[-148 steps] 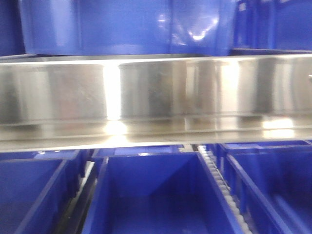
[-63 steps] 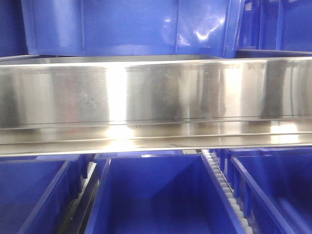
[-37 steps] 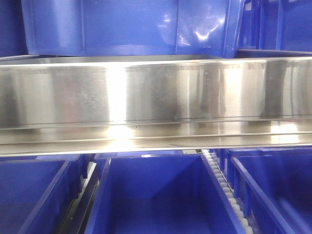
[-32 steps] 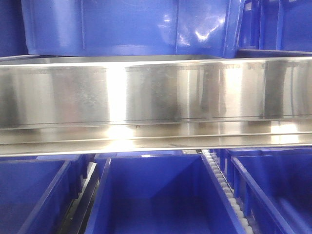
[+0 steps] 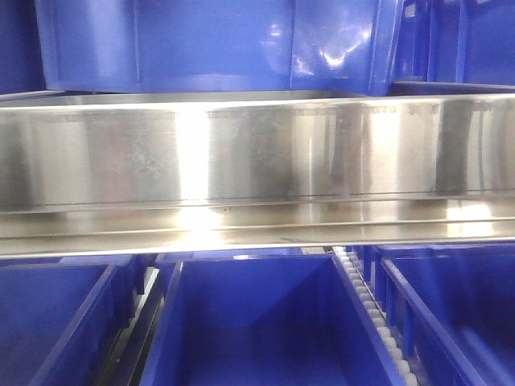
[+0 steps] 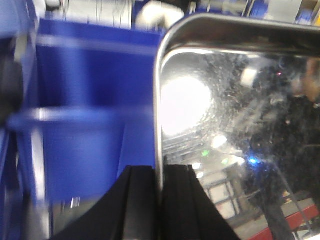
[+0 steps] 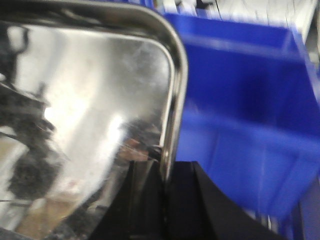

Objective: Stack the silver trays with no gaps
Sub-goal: 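Lower the held tray onto the silver tray on the shelf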

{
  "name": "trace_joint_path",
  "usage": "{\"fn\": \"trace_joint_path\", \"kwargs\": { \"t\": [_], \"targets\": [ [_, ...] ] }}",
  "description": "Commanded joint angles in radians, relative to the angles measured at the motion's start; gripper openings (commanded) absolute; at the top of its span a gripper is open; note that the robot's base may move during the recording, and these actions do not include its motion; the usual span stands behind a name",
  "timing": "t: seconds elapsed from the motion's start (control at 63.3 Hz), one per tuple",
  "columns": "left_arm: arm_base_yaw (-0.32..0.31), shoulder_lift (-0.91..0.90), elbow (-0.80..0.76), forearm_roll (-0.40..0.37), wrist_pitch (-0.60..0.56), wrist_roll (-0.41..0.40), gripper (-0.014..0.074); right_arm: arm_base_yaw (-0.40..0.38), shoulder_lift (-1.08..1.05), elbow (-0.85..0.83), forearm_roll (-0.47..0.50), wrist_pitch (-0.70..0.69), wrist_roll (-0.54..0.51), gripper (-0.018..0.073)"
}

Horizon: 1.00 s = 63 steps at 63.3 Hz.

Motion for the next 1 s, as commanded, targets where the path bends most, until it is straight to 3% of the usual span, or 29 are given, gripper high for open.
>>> {"fn": "trace_joint_path", "kwargs": {
  "t": [0.0, 0.395, 0.695, 0.98],
  "targets": [
    [-0.003, 0.007, -0.008, 0.024, 0.016, -0.004, -0.0016, -0.005, 0.023, -0.006, -0.018, 0.095, -0.014, -0.0081],
    [-0.003, 0.170, -0.008, 0.060, 0.150, -0.004, -0.0016, -0.005, 0.157, -0.004, -0.004, 0.241, -0.057, -0.0081],
    [-0.003, 0.286, -0.008, 0.067, 0.325, -0.004, -0.0016, -0.005, 0.251, -0.004, -0.004, 0.341, -0.126, -0.0081],
    [-0.005, 0.299, -0.008, 0.054, 0.354, -0.004, -0.0016, -0.005, 0.270, -0.004, -0.004, 0.377, -0.145, -0.0081]
  ]
}}
